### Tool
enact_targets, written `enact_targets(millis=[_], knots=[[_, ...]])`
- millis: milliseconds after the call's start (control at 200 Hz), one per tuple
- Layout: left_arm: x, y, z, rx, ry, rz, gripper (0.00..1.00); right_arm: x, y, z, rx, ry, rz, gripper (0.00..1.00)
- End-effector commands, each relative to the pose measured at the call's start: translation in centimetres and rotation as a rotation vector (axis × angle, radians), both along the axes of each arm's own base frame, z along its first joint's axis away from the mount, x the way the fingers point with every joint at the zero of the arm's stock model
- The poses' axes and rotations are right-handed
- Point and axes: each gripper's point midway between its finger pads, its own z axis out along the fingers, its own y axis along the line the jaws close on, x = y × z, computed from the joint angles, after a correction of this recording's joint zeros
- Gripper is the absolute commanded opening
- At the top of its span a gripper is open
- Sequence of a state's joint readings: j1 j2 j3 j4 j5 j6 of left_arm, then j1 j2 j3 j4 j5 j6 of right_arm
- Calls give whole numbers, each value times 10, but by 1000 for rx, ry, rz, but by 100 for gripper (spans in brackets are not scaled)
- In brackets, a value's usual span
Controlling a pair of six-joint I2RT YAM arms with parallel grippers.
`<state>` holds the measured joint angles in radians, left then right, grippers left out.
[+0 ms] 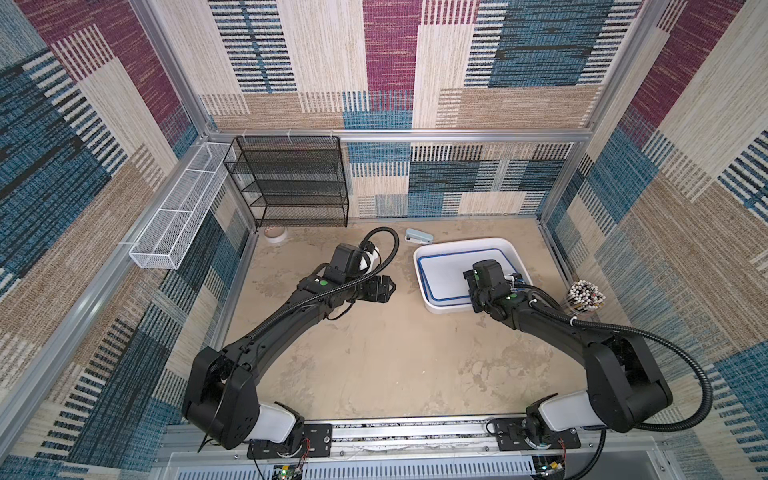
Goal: Put the whiteboard into the storage box
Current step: Place the whiteboard in the storage box.
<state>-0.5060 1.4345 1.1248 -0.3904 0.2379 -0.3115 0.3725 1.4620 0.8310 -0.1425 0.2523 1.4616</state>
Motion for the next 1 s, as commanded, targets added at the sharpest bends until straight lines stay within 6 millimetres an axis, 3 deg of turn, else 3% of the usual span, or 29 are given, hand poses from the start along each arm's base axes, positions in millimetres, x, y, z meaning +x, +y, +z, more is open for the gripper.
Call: enact_targets(millis=[0,30,561,817,997], knots=[[0,2,0,23,1,-8,86,3,9,-2,-34,33,101,97],[0,2,0,23,-1,-6,86,3,10,-2,-38,42,110,100],[3,15,1,79,-11,39,86,-25,4,0,-57,195,133,100],[9,30,3,118,-32,94,87,-33,-11,29,-154,94,162,100],[19,65,12,180,-107,229,88,-26,-14,71,-374,-167,337,100]])
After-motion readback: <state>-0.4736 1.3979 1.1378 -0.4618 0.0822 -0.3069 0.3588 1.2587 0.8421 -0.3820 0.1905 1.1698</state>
